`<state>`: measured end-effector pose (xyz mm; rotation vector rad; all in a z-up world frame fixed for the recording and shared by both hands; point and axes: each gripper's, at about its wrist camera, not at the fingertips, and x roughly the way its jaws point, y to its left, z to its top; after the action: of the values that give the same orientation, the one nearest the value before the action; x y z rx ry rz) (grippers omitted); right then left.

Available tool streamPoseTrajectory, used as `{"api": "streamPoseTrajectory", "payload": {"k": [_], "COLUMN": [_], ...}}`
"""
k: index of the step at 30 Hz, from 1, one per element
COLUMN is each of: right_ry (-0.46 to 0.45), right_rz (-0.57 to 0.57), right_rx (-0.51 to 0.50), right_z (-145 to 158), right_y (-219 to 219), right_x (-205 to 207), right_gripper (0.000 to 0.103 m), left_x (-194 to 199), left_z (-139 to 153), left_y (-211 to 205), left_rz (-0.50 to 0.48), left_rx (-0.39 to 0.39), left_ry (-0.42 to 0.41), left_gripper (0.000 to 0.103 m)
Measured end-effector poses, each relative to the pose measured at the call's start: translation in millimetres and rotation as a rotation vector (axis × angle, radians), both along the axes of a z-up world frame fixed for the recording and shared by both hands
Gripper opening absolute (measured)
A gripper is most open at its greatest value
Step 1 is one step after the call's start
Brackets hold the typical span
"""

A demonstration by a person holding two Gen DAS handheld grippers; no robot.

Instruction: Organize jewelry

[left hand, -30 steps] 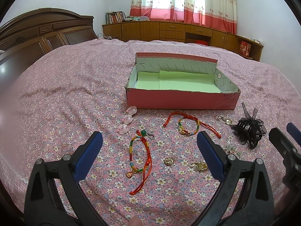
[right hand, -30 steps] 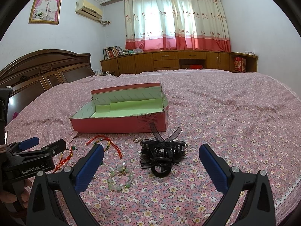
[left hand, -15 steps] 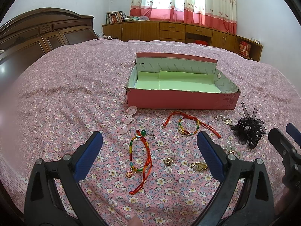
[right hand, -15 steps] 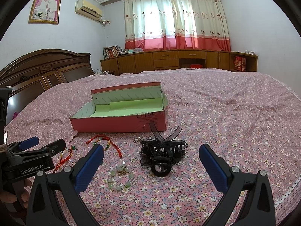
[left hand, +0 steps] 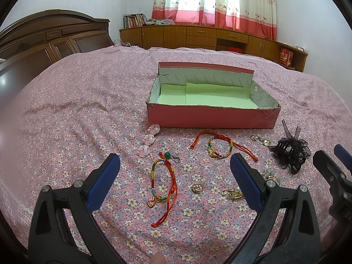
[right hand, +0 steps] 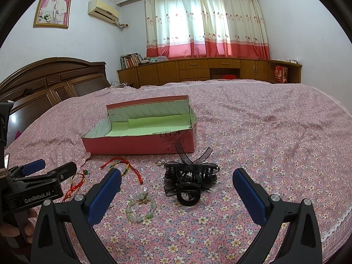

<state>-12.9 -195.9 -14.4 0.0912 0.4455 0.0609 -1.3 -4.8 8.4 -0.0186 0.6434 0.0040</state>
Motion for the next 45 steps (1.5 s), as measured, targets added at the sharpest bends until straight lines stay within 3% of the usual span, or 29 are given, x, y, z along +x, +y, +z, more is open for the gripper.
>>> {"api": "streamPoseTrajectory", "payload": {"k": [23, 28, 33, 38, 45], "right_ry": [0.035, 0.088, 0.142, 0.183, 0.229], "right_rz": [-0.022, -0.043, -0.05, -0.053, -0.058], "right_rx": [0.01, 0.018, 0.013, 0.024, 0.034], "right_z": [-8, -9, -17, -25, -33], "right_y": [-3, -15, -19, -24, -28], "right_x": [9, 23, 36, 50, 67], "right_gripper": [0.103, 0.103, 0.103, 0.103, 0.103], "left_x": [9, 22, 40, 59, 89], "left_z": [1, -4, -8, -11, -32], "left_y": [7, 19, 30, 40, 56], "left_rz": [0.009, 0.013, 0.04, 0.026, 0.024], "left_rx": [0.001, -0.023, 0.016, 0.0, -0.027], "left_ry": [0.013, 0.051, 0.081, 0.113, 0.2], "left_gripper": [0.094, 0.094, 0.094, 0.093, 0.08]}}
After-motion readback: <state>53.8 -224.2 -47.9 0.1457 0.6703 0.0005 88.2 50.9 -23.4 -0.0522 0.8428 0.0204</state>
